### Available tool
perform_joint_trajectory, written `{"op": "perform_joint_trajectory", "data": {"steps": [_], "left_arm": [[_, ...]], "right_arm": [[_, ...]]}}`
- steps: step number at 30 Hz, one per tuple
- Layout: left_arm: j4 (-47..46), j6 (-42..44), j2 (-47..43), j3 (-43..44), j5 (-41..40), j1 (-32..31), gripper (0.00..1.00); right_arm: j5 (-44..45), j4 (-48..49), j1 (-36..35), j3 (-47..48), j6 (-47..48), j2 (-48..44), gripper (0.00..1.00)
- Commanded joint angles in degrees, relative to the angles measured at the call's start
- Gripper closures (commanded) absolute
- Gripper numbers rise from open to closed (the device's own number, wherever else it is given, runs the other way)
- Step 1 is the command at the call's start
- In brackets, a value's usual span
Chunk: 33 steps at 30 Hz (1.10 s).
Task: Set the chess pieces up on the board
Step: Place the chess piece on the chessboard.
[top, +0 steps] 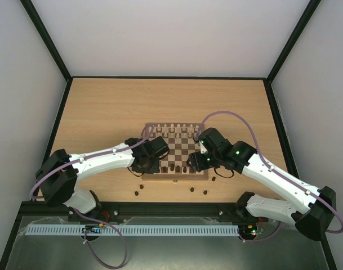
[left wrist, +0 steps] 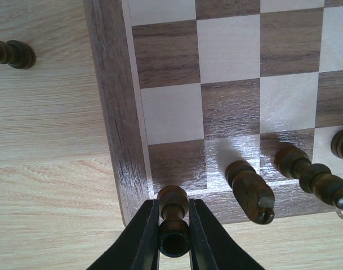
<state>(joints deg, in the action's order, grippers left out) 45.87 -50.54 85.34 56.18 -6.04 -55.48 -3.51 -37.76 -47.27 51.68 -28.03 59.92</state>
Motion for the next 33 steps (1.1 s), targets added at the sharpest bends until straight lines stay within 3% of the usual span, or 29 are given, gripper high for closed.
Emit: {"op": "perform_joint_trajectory", "data": {"steps": [1,33], "left_arm": [[-0.42,0.52,1.29,0.81,-0.74,-0.15,0.89],[-1.66,2.48,4.57,2.30,-1.73,0.73,0.86]], "right_arm": [[0.18,-1.29,-0.13,-0.42,0.43,-0.35,0.40],[-0.42,-1.01,-0.12,-0.77,0.57,-0.33,0.40]]}}
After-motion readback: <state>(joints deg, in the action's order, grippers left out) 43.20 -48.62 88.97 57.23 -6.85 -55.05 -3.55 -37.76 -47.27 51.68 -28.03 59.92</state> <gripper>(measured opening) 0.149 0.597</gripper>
